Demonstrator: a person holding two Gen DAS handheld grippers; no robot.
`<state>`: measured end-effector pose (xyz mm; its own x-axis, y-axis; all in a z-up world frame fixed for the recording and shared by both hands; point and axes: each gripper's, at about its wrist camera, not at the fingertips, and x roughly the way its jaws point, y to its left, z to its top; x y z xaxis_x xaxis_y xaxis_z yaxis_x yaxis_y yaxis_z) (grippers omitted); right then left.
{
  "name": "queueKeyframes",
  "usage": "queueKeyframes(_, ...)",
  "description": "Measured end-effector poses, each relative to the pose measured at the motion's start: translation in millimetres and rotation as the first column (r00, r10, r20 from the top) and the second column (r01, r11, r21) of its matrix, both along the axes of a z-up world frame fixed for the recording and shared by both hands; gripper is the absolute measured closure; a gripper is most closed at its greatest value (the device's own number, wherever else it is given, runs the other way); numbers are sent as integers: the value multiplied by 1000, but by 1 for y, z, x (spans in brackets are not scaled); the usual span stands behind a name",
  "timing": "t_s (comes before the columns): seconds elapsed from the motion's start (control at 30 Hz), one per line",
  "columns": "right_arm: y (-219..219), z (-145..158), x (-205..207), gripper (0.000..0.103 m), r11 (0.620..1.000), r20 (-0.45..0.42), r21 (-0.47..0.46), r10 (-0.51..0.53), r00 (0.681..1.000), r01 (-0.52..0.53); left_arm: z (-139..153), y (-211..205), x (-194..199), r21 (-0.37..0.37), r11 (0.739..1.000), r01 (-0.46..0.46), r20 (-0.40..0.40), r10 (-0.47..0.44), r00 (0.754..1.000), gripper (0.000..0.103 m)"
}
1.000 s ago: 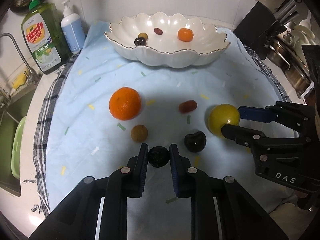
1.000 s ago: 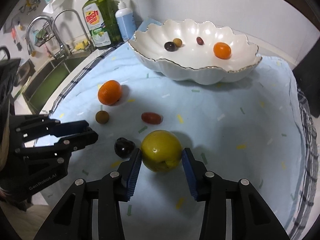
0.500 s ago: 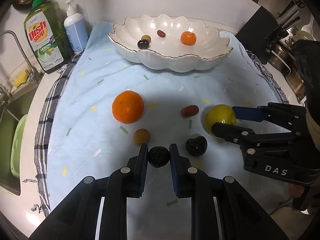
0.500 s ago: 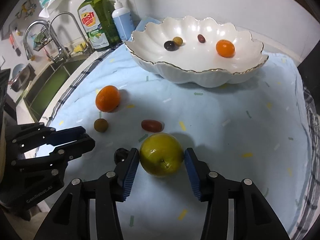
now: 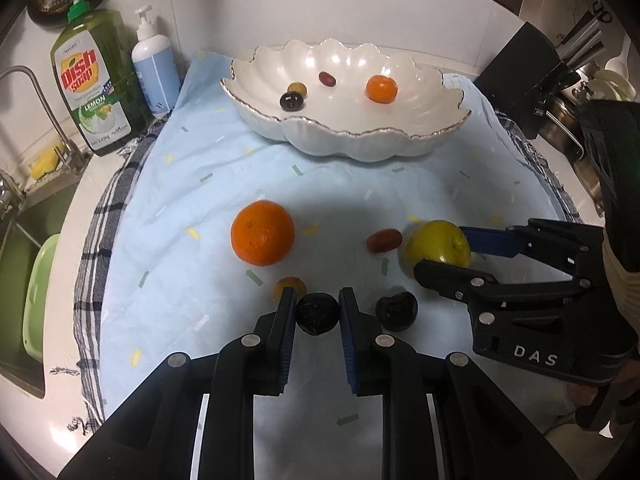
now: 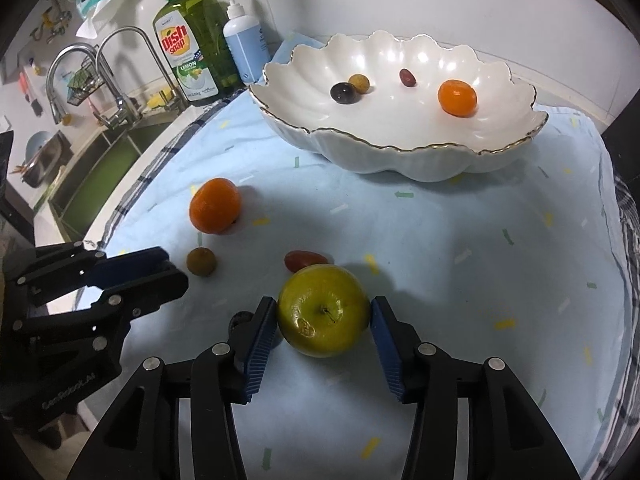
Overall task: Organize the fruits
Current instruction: 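Carry the plum and apple over the white bowl and release both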
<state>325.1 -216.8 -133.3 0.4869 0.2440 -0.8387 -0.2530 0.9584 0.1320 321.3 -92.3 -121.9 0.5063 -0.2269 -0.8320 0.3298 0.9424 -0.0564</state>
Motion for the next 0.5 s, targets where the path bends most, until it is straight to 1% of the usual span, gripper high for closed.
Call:
queueKeyframes(0.2, 0, 16, -12, 54, 1000, 51, -2, 9, 999, -9, 11, -1, 1, -11, 1000, 4, 31, -4, 1000, 81)
queueKeyframes(0.3, -3, 30, -17, 54, 1000, 89, 0, -1, 996, 1, 19, -2, 1, -17, 1000, 8, 51, -7, 999, 81)
queueKeyframes(0.5, -9, 60, -22, 54, 1000, 176, -5, -18, 984, 19, 42, -7, 1, -31, 999, 32, 122, -28, 992, 81)
